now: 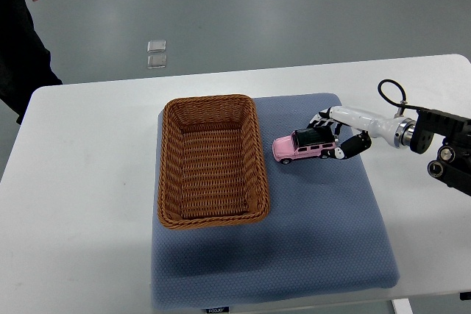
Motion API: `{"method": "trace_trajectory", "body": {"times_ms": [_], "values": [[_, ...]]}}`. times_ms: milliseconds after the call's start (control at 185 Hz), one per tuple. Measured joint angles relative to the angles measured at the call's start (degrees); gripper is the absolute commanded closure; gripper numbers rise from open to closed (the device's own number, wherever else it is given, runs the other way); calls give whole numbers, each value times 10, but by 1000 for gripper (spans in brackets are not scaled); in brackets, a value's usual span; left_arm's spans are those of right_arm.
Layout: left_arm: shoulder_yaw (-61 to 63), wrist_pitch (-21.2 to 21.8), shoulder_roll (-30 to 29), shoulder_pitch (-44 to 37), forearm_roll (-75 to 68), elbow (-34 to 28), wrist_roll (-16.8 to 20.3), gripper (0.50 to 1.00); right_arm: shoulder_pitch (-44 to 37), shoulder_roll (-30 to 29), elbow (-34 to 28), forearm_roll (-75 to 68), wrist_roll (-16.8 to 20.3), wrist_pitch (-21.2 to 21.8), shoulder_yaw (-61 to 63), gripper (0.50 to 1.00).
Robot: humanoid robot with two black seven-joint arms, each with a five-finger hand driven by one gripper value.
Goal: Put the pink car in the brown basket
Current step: 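Close the right hand fingers around the pink SUV and lift, then carry the held SUV with the right hand over the wicker basket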
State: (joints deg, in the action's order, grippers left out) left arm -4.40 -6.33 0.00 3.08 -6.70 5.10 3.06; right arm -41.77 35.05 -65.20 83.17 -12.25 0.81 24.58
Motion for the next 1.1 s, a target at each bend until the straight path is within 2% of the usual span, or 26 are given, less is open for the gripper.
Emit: {"method": "trace_trajectory", "body": {"times_ms": [205, 513, 826, 1102], "values": [[1, 0, 0, 0, 0, -2, 0, 500, -26, 15, -3, -9, -4, -14, 40, 1000], [1, 0, 0, 0, 0, -1, 0, 500, -62, 6, -7, -24, -5, -15, 49, 1000], [1, 0, 0, 0, 0, -3, 0, 500, -104, -60, -3, -37, -4, -8, 31, 1000], [1, 0, 0, -1, 0, -2, 0, 500, -128, -127, 5, -30, -5, -9, -48, 1000]]}}
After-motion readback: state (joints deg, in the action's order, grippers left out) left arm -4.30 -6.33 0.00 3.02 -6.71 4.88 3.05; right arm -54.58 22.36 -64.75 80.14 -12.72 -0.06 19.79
